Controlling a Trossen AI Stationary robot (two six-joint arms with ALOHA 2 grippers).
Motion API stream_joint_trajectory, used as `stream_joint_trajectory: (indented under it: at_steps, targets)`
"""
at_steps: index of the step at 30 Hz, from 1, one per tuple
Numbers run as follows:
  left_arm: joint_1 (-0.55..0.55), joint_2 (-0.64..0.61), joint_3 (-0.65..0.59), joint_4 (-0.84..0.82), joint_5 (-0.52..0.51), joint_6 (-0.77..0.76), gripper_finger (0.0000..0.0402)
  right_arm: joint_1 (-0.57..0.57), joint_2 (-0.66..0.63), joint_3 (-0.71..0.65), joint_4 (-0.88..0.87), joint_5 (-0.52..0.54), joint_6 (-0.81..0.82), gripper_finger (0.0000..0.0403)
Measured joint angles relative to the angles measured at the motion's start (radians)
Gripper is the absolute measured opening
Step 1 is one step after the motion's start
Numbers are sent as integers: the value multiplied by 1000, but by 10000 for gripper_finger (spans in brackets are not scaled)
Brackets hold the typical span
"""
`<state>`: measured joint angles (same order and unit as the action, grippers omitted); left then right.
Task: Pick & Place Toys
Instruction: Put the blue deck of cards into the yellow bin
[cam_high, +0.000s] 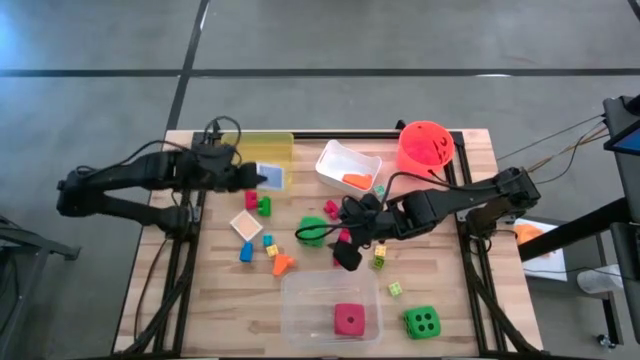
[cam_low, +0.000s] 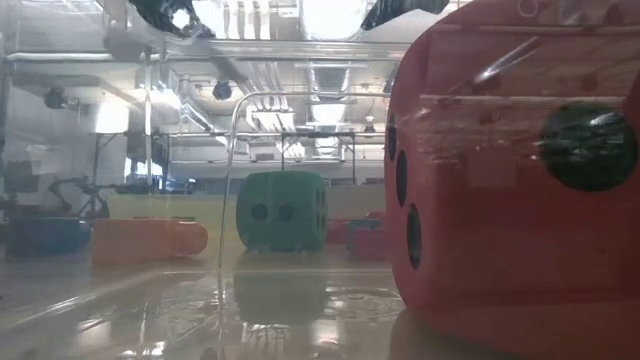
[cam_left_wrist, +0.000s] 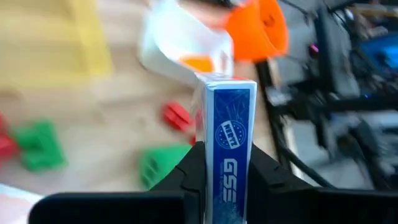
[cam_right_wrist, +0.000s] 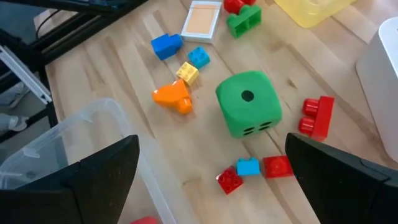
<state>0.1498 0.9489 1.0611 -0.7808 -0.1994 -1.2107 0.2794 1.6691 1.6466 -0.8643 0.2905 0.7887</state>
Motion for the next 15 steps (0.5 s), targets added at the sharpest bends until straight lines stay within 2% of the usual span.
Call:
stream_joint_trajectory:
  at_steps: [5, 10, 15]
  targets:
    - [206, 30, -3, -52, 28, 153, 50, 0, 0, 0, -8, 0, 59, 395]
    - [416, 86, -56, -52, 184, 298, 50, 12, -13, 0, -112, -2, 152, 395]
    - [540, 149, -115, 10, 274, 430, 50, 51, -41, 0, -267, 10, 291, 395]
